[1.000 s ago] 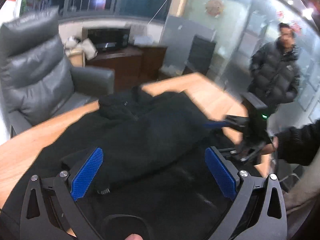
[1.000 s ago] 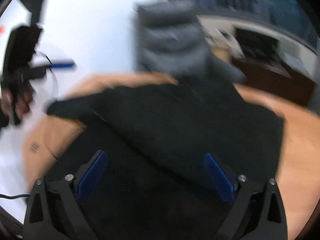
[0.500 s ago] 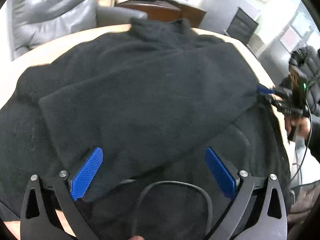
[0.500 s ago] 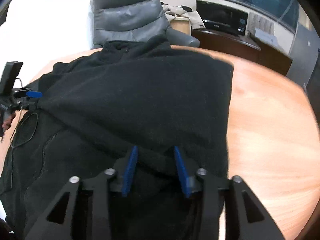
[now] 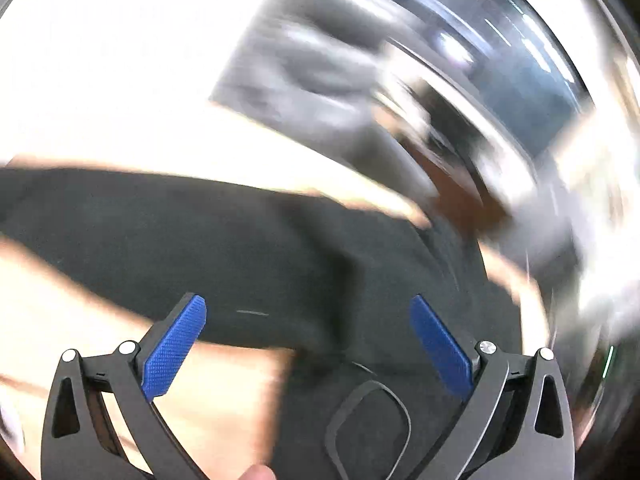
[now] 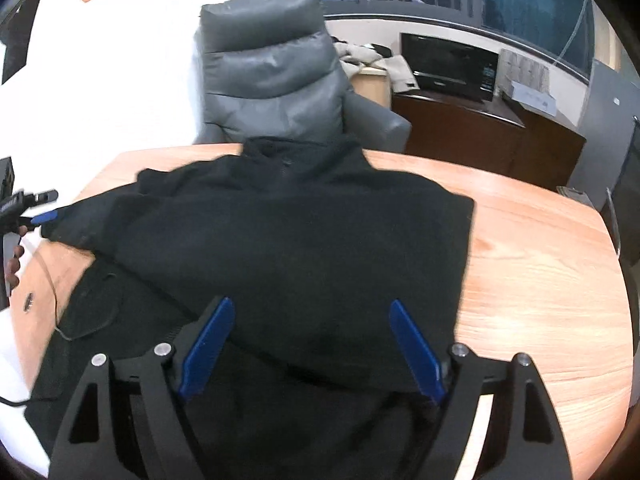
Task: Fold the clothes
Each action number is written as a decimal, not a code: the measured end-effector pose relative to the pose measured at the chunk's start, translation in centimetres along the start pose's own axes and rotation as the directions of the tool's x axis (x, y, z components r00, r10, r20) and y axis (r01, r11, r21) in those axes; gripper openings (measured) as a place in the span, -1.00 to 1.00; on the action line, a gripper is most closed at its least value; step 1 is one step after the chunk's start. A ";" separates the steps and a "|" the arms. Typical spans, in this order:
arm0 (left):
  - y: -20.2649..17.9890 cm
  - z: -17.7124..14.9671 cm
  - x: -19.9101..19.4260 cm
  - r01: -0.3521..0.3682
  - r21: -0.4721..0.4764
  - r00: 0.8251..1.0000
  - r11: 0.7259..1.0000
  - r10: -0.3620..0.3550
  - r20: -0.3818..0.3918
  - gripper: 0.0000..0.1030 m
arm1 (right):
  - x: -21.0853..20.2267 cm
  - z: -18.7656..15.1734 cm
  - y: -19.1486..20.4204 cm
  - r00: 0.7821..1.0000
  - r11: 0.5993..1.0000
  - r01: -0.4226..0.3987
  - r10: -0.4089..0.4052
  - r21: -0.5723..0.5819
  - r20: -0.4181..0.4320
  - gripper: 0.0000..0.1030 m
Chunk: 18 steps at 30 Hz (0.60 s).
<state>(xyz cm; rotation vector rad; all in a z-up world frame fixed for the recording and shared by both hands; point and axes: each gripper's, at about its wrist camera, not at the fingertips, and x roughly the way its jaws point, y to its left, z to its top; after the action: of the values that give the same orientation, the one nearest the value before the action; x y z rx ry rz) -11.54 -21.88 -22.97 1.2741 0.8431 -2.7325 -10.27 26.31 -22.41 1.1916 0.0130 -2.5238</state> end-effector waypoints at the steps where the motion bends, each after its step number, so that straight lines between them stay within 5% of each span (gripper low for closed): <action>1: 3.7 1.2 -0.9 -0.037 -0.114 0.999 0.993 0.040 0.024 1.00 | 0.0 0.4 1.1 1.000 1.000 -0.005 0.005 -0.010 0.002 0.65; 6: 16.5 4.3 -0.7 -0.235 -0.406 0.963 0.883 0.269 0.029 1.00 | 0.3 0.9 6.9 0.999 0.999 -0.030 0.031 -0.013 0.014 0.65; 10: 21.1 7.0 1.1 -0.392 -0.384 0.903 0.836 0.430 0.014 1.00 | 2.6 0.9 11.5 0.998 0.998 -0.060 0.060 -0.024 -0.009 0.65; 18: 25.5 9.2 4.5 -0.488 -0.455 0.848 0.745 0.528 -0.044 0.97 | 6.3 1.8 19.5 0.988 0.985 -0.149 0.145 -0.088 -0.050 0.65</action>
<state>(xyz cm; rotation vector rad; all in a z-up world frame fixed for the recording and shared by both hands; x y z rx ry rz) -15.24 -47.12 -33.27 1.0718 0.8867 -1.9917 -9.15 5.76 -23.29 1.1670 0.0498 -2.3433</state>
